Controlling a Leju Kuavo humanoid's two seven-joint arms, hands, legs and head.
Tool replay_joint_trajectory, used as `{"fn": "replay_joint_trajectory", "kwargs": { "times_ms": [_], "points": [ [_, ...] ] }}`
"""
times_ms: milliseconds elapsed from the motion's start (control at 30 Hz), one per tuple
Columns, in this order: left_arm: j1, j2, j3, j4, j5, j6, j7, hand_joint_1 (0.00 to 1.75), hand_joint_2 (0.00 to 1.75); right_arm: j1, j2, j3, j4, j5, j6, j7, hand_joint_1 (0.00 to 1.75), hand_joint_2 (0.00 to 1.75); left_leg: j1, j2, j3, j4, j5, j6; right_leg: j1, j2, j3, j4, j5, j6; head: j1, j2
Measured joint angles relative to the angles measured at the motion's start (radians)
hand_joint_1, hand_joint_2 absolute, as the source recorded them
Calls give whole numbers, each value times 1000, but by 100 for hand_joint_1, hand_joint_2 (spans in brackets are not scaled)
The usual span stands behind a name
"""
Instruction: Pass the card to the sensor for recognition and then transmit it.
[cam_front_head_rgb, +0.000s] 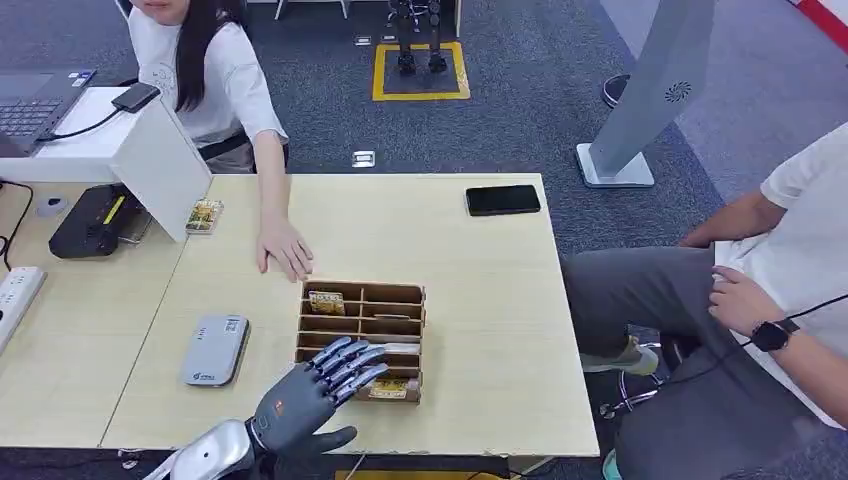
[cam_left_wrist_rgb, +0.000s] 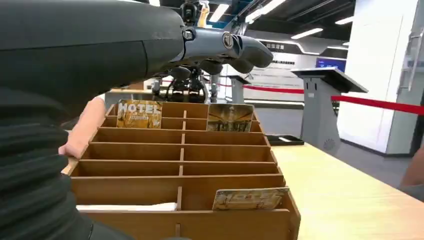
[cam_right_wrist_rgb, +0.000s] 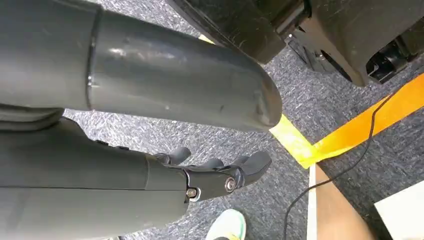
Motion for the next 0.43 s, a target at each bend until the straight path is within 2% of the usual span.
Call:
{"fn": "replay_joint_trajectory", "kwargs": {
  "times_ms": [433],
  "points": [
    [-8,-43,-7,52,2,6,16,0,175,1,8,15,-28,0,17,10,0,0,0,0,0,0,0,0,0,0,0,0,0,0,0,0]
  ]
}}
